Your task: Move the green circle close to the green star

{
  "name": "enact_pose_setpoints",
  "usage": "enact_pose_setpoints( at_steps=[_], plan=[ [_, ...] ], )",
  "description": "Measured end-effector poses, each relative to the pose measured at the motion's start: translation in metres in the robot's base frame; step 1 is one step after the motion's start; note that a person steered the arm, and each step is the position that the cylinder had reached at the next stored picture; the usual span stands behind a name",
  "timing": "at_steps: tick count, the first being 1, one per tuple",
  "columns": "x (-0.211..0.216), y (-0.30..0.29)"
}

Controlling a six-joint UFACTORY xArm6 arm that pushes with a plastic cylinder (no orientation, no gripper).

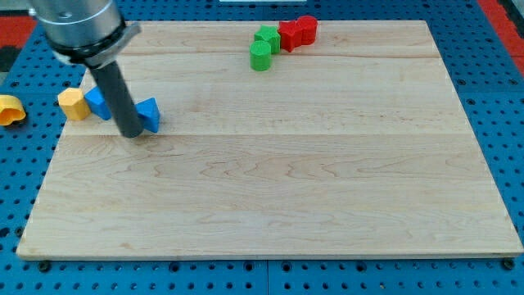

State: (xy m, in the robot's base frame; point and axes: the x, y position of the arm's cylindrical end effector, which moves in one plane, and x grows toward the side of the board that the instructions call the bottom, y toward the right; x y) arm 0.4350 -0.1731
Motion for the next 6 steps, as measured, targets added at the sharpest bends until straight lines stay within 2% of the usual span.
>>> enact_pose_setpoints(
  at_steps=[1,2,3,4,6],
  plan=[
    [-0.006,0.029],
    [0.034,0.001],
    [0.043,-0.069],
    [0.018,-0.117],
    [-0.018,-0.109]
  ],
)
